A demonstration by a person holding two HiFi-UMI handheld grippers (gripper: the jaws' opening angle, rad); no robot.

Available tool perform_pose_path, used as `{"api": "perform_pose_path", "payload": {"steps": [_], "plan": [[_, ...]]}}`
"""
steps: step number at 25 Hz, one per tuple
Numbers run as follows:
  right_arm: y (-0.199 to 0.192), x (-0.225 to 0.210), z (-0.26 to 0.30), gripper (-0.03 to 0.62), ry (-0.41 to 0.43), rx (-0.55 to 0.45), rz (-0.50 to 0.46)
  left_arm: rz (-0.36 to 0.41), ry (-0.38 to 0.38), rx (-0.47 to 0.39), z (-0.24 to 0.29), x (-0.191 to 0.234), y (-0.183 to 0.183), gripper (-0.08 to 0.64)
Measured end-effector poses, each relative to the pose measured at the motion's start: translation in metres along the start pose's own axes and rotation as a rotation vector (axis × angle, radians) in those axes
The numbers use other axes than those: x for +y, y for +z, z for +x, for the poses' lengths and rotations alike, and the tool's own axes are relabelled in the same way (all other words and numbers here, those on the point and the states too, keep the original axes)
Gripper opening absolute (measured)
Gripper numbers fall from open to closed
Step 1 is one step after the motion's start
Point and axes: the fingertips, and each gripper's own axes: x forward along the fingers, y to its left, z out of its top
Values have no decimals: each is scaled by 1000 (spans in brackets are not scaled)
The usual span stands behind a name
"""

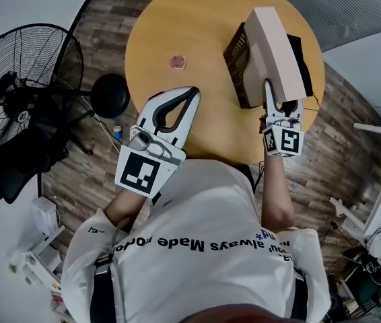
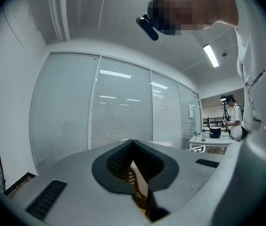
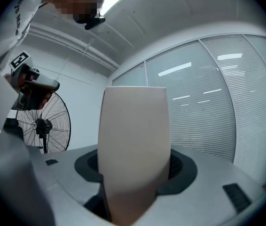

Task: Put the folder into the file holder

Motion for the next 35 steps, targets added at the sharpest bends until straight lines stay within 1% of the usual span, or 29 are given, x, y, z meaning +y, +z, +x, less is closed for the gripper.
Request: {"api": "perform_pose_path", "payload": {"steps": [17, 35], "plan": [[-18, -1, -2, 287, 29, 55, 2, 10, 5, -4, -2, -6, 4, 24], [-45, -1, -2, 287, 41, 125, 6, 11, 9, 2, -5, -11, 3, 23]]}}
